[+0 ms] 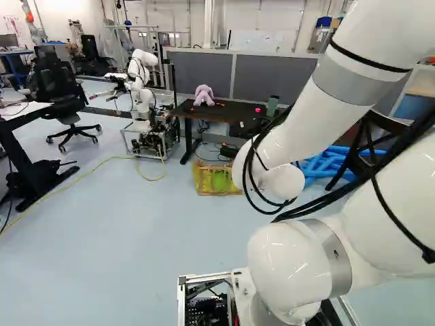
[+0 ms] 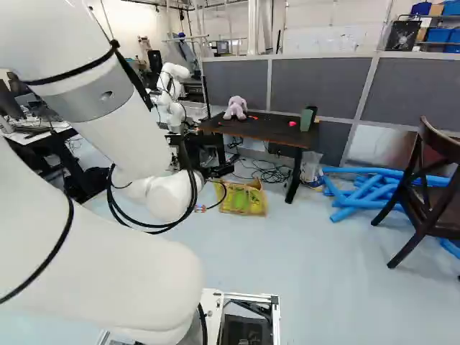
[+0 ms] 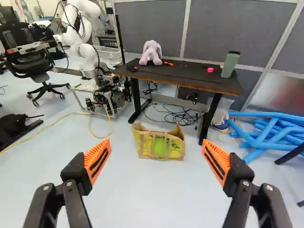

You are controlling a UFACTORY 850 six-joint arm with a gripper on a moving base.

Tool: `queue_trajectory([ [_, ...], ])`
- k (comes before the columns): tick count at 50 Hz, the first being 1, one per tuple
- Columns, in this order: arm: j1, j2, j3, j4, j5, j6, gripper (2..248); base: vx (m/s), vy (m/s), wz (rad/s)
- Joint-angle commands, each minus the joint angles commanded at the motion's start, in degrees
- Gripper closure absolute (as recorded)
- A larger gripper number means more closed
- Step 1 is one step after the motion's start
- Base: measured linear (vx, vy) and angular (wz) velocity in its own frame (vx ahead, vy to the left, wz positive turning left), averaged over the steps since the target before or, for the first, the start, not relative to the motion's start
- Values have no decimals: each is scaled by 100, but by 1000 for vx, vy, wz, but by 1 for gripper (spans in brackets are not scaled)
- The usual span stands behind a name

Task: Pick up the bag on the ground and place it on the table

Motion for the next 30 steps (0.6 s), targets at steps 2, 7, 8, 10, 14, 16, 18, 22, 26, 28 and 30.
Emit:
queue_trajectory([
  [2,0,0,0,0,0,0,3,259,-54,2],
  [7,0,0,0,0,0,0,3,260,-56,-5],
  [8,0,0,0,0,0,0,3,268,-47,14],
  [10,0,0,0,0,0,0,3,283,-50,9],
  [14,0,0,0,0,0,0,3,267,-52,4],
  [16,0,0,0,0,0,0,3,296,-64,-19],
  [18,0,0,0,0,0,0,3,246,-37,4],
  [22,0,0,0,0,0,0,3,270,-33,-2],
  [26,0,0,0,0,0,0,3,280,-34,0],
  [28,0,0,0,0,0,0,3,269,-37,-3],
  [30,0,0,0,0,0,0,3,268,-32,-9],
])
